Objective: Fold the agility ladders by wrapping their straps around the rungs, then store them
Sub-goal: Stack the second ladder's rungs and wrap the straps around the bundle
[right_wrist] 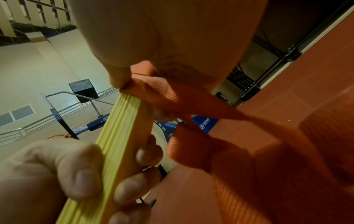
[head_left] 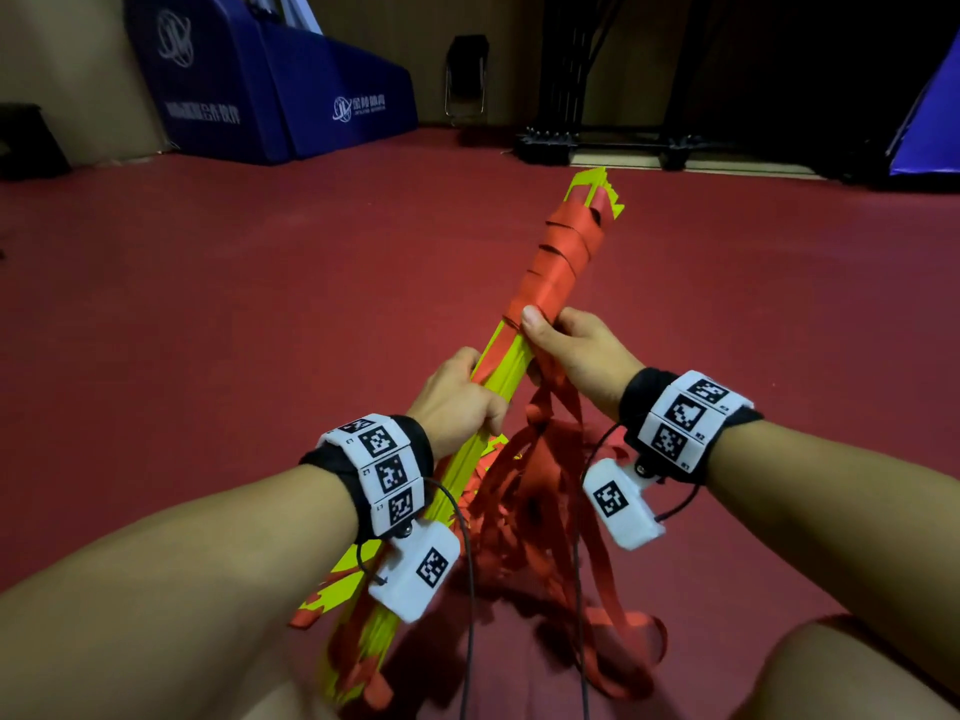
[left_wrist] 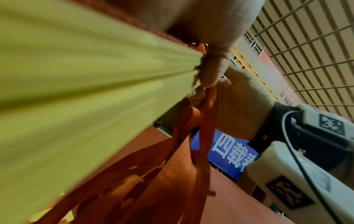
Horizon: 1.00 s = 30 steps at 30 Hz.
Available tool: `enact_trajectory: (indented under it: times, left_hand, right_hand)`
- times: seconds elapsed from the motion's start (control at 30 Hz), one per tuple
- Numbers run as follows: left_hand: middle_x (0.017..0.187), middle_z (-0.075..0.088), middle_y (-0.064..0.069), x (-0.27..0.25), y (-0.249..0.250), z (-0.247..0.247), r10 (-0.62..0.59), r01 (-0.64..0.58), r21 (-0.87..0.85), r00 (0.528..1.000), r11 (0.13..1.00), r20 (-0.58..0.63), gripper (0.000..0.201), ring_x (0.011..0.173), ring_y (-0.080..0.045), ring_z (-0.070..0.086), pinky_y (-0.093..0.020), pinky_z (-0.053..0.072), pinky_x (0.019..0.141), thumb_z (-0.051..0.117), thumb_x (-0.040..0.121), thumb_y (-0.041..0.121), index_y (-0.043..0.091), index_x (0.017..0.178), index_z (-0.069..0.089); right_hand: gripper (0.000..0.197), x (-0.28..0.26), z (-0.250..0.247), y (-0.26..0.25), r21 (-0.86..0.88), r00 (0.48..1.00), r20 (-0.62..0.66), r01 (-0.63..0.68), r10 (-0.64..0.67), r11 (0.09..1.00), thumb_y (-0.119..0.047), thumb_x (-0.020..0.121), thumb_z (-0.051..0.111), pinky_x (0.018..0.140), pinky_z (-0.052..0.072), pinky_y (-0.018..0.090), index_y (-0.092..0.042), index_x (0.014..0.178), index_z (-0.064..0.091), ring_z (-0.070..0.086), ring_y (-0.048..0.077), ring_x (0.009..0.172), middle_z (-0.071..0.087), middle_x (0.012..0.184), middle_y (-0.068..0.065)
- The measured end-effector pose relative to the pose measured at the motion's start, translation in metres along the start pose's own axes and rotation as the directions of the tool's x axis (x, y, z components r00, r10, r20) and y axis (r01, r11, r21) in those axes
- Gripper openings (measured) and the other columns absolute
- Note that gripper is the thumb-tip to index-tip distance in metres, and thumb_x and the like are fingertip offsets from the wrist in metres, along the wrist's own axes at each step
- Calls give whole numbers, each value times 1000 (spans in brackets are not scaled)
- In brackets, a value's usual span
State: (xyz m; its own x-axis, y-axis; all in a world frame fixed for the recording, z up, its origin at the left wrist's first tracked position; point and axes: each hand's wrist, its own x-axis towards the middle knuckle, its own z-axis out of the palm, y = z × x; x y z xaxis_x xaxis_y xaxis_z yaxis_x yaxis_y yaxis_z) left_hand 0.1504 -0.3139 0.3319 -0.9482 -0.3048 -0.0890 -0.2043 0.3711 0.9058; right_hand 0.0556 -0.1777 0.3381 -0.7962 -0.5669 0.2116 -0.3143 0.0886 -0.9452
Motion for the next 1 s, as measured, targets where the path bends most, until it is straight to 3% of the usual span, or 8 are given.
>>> enact_trajectory:
  times: [0.17, 0.27, 0.33, 0.43, 0.57, 0.8, 0.9, 1.0]
  left_hand:
    - [55, 61, 9, -2, 0, 0, 25, -19, -59, 994, 998, 108, 45, 50, -17, 53, -26, 42, 51, 61, 56, -9, 8, 97, 69]
    - [56, 59, 7, 0, -1, 2, 35, -33, -25, 996, 999, 86, 42, 54, -18, 54, -28, 44, 52, 65, 48, 5, 14, 89, 68]
    - [64, 61, 3, 1, -2, 5, 48, -51, 45, 996, 998, 76, 40, 60, -21, 58, -38, 51, 60, 65, 48, 17, 17, 87, 62]
    - [88, 65, -4, 0, -5, 13, 74, -90, 207, 994, 974, 86, 59, 81, -26, 66, -43, 55, 73, 64, 56, 36, 17, 110, 53]
    - [110, 64, -9, 4, -10, 17, 100, -115, 323, 993, 939, 64, 69, 99, -31, 65, -43, 53, 84, 77, 72, 45, 14, 124, 45]
    - [108, 62, -8, 8, -12, 10, 89, -87, 273, 996, 958, 4, 61, 87, -22, 58, -29, 38, 65, 70, 85, 23, 9, 135, 39]
    - [95, 66, -4, 8, -11, 8, 86, -79, 204, 996, 976, -26, 48, 73, -17, 59, -29, 43, 57, 71, 80, 17, 13, 123, 50]
    - [86, 70, -7, 8, -10, 8, 67, -63, 107, 997, 992, -37, 42, 67, -23, 62, -42, 56, 66, 69, 64, 23, 13, 104, 60]
  right_hand:
    - [47, -8, 5, -2, 129, 994, 108, -11, -3, 992, -33, 105, 38, 44, 39, 24, -1, 74, 52, 52, 17, 41, 56, 49, 7]
    - [40, -2, 9, 1, 120, 1000, 14, -15, 13, 993, -35, 103, 48, 47, 41, 25, -3, 78, 50, 50, 13, 42, 51, 52, 4]
    - [35, 1, 8, 3, 103, 999, -34, -32, 36, 994, -32, 103, 50, 48, 42, 24, -6, 78, 48, 49, 9, 43, 48, 56, 3]
    - [36, 1, 9, 4, 35, 998, -35, -43, 44, 998, -35, 102, 53, 56, 45, 30, -8, 77, 50, 50, 16, 52, 50, 59, 5]
    - [39, -1, 11, 2, 33, 997, -38, -69, 70, 997, -31, 103, 51, 43, 38, 21, -9, 71, 48, 43, 9, 39, 45, 50, -1]
    - [21, 1, 3, 3, 52, 998, 60, -33, 29, 998, -25, 100, 56, 46, 31, 27, -9, 87, 51, 38, 10, 45, 34, 63, 2]
    - [13, -1, -2, 2, -29, 997, 83, 5, -2, 1000, -24, 100, 58, 44, 39, 24, -14, 92, 61, 49, 11, 46, 41, 70, 12]
    - [16, -2, -5, 1, -66, 997, 78, 31, -25, 997, -25, 99, 59, 42, 40, 20, -13, 91, 65, 50, 11, 44, 49, 60, 11]
